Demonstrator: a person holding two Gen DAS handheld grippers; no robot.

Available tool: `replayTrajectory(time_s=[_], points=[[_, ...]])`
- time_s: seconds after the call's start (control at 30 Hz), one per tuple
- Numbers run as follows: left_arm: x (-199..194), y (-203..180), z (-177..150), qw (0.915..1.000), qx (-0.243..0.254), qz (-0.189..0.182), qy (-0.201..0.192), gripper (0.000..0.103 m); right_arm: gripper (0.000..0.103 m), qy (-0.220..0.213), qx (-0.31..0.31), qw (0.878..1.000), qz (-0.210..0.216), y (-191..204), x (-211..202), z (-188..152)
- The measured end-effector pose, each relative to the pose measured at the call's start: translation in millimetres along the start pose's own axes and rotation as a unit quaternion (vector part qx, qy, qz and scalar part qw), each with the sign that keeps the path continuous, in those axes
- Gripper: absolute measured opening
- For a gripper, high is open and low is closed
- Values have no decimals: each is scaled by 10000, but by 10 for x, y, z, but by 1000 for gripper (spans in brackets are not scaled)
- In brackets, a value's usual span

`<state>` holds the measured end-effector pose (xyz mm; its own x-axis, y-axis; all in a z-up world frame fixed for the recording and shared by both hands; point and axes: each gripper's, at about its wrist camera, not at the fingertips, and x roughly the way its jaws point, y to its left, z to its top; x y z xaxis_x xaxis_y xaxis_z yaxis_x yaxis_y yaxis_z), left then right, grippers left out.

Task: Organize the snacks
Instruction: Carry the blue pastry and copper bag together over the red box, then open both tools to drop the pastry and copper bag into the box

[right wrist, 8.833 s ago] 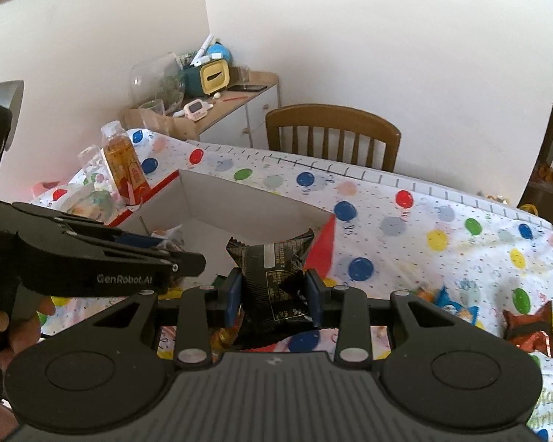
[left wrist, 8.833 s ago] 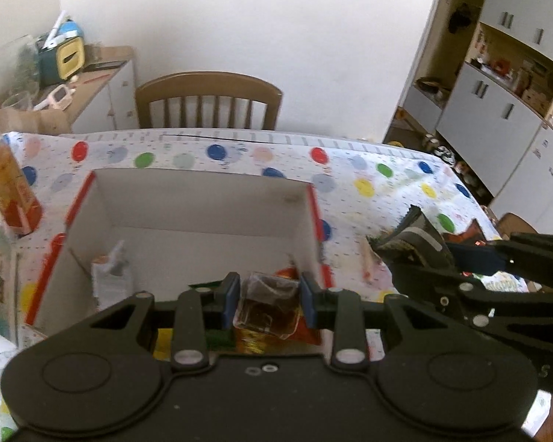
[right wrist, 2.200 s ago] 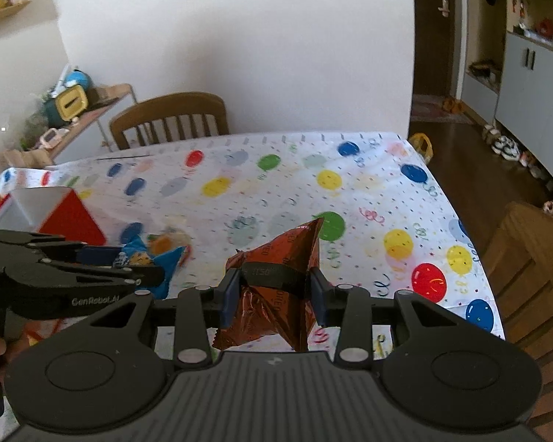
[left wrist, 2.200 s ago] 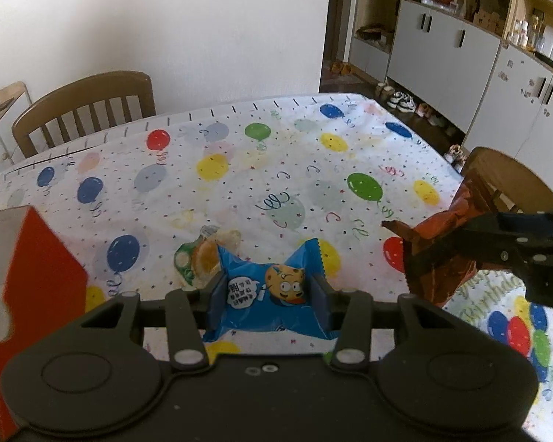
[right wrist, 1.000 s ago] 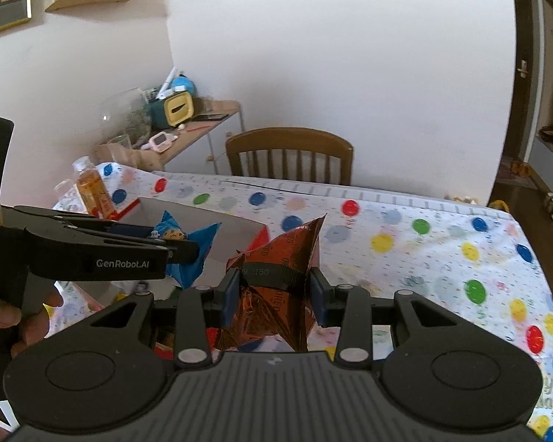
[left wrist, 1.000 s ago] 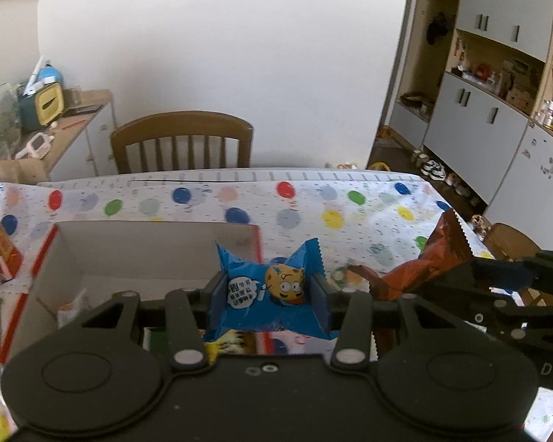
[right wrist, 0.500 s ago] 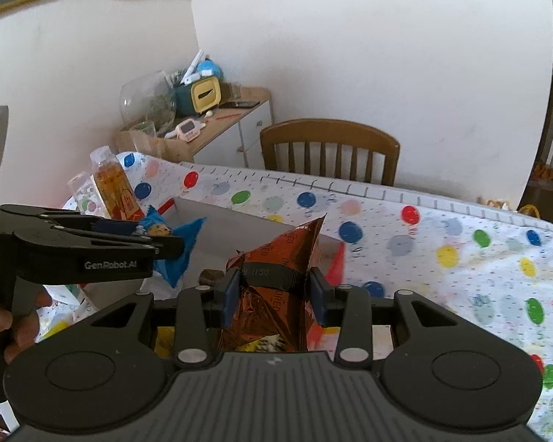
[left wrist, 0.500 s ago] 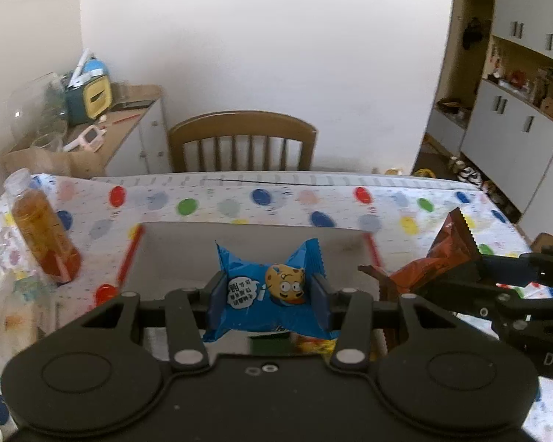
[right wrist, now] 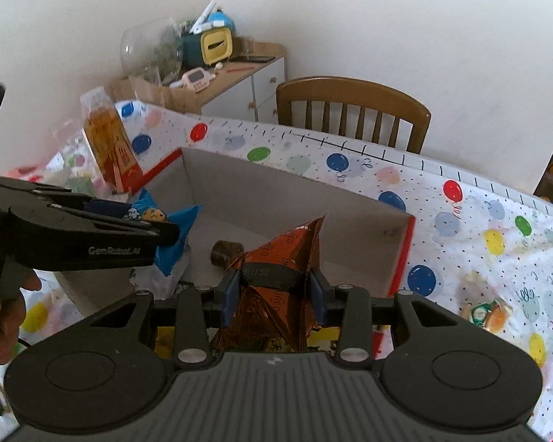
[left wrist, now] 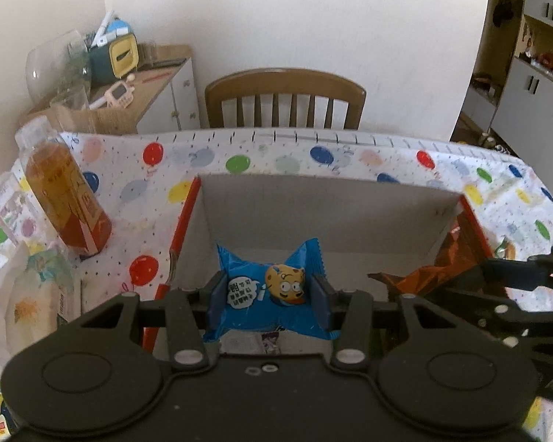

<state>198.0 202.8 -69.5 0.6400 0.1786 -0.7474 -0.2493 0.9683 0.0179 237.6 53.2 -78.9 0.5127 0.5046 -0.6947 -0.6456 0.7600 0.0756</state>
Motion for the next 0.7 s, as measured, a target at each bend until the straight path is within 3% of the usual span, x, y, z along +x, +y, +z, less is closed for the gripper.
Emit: replayTrajectory(time_s=[0.7], points=[[330,0,-231,9983,263,-11,511,47,42,176,-266,9994,-104,146,115,-102]])
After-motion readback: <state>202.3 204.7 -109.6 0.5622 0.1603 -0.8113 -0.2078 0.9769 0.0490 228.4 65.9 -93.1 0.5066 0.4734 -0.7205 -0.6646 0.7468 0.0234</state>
